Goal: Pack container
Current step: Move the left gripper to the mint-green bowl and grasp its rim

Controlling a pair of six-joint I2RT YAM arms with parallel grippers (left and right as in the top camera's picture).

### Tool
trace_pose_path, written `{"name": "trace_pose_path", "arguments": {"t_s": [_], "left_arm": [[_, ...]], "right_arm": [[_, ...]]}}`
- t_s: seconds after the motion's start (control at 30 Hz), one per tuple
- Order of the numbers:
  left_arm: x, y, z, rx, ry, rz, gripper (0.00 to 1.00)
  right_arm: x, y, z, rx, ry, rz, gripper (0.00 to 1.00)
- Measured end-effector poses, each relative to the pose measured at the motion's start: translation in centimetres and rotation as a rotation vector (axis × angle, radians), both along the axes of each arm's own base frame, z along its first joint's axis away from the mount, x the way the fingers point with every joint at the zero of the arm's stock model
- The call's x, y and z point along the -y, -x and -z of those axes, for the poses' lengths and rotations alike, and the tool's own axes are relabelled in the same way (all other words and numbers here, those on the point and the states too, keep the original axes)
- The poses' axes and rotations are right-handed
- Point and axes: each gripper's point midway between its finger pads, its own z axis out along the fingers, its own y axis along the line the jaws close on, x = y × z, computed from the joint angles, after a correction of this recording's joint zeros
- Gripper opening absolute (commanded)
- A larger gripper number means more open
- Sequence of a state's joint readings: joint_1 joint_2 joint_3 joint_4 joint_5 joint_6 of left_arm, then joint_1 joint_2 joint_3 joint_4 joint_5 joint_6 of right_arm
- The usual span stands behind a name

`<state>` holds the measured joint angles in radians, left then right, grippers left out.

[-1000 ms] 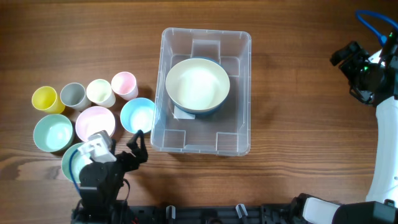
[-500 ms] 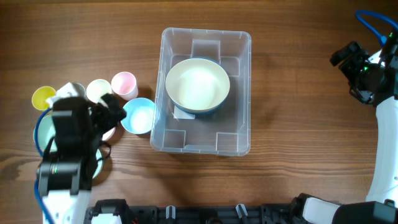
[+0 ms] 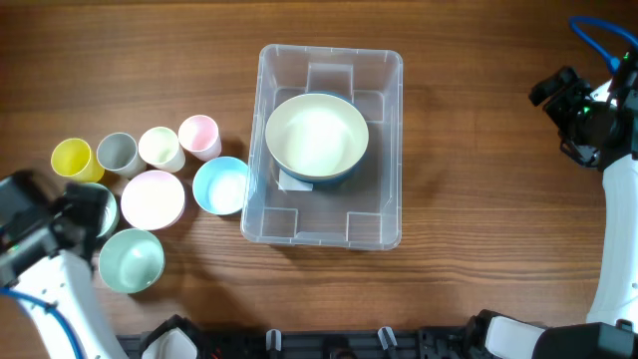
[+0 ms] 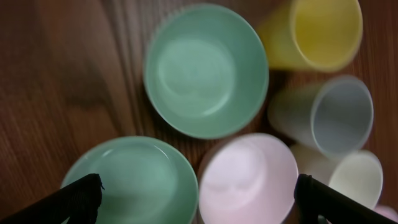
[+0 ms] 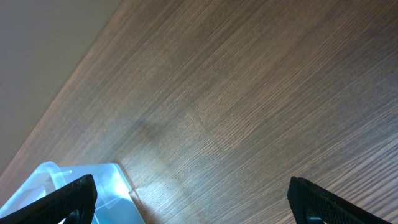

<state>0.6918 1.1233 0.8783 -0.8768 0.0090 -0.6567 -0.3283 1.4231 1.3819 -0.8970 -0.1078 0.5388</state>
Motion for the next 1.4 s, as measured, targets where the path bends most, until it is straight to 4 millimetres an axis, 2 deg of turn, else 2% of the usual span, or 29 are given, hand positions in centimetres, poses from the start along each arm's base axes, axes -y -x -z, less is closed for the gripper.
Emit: {"name": "trace_pose_path", "arguments": {"t_s": [0.1,0.2,0.27,0.37,0.57,0.63,0.8,0.97,1.0,1.03,1.17,1.2,1.4], "left_arm": [[-2.5,1.7,0.5,0.004,0.020,-0.120,1.00],[-2.9,3.3,1.9,-0.024,0.111,-0.187,0.99],[-1.8,4.4,3.5,-0.085,0.210,-0.205,0.96],[-0.2,4.9,5.0,-0.143,0.310,-0.170,0.92],[1.0,5.1,6.3,-0.166,0.356,-0.086,0.86],[1.5,5.4,7.3,-0.177,0.360,-0.073,0.81],[2.7,6.6,10.0,-0.205,0.376,-0.066,0.80],[3.2,7.1,10.8,-0.221,0.381,-0.061,0.65],[3.1,7.2,10.9,-0.225,0.377,-0.062,0.55],[3.1,7.2,10.9,-0.227,0.376,-0.063,0.38],[3.1,7.5,10.9,-0.243,0.370,-0.063,0.08],[3.1,7.6,10.9,-0.247,0.371,-0.064,0.04],[4.0,8.3,10.9,-0.274,0.405,-0.060,0.04]], "right_arm": [[0.0,0.0,0.0,0.000,0.000,0.000,0.99],[0.0,0.0,0.0,0.000,-0.002,0.002,1.00],[0.0,0.0,0.0,0.000,-0.002,0.003,1.00],[0.0,0.0,0.0,0.000,-0.002,0.002,1.00],[0.0,0.0,0.0,0.000,-0.002,0.002,1.00],[0.0,0.0,0.0,0.000,-0.002,0.002,1.00],[0.0,0.0,0.0,0.000,-0.002,0.002,1.00],[0.0,0.0,0.0,0.000,-0.002,0.002,0.99],[0.0,0.0,0.0,0.000,-0.002,0.002,1.00],[0.0,0.0,0.0,0.000,-0.002,0.002,1.00],[0.0,0.0,0.0,0.000,-0.002,0.002,1.00],[0.0,0.0,0.0,0.001,-0.002,0.002,1.00],[0.0,0.0,0.0,0.000,-0.002,0.002,1.00]]}}
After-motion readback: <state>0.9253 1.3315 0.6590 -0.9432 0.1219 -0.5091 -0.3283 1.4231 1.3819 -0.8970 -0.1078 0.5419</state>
